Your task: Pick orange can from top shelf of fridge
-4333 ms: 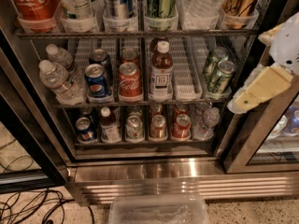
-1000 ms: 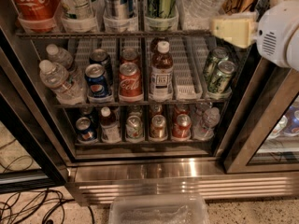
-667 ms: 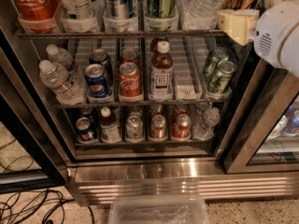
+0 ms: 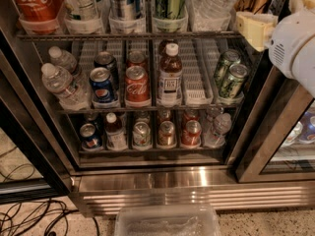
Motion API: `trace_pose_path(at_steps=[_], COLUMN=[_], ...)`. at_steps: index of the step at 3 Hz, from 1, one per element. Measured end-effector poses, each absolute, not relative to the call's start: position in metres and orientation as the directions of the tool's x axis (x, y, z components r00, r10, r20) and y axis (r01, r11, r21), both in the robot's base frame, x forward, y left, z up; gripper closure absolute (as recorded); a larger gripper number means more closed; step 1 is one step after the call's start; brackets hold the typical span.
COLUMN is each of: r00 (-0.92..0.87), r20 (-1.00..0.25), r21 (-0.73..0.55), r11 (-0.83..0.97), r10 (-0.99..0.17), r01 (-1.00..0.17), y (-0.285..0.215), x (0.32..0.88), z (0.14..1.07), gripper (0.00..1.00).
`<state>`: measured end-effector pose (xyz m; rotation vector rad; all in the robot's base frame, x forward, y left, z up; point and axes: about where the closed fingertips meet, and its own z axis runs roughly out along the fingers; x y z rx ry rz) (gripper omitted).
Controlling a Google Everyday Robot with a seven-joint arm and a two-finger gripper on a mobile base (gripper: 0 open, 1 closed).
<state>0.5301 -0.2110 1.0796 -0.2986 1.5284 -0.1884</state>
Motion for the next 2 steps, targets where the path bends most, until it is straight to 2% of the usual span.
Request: trace_pose_path(at_steps=[2], r00=[0.058], r20=[-0.958], r21=[-0.283], r11=[0.958], r10=[-0.28], r01=[-0.039], y=[-0.2126], x=[0.5423], z=[1.0763], gripper=[0.36])
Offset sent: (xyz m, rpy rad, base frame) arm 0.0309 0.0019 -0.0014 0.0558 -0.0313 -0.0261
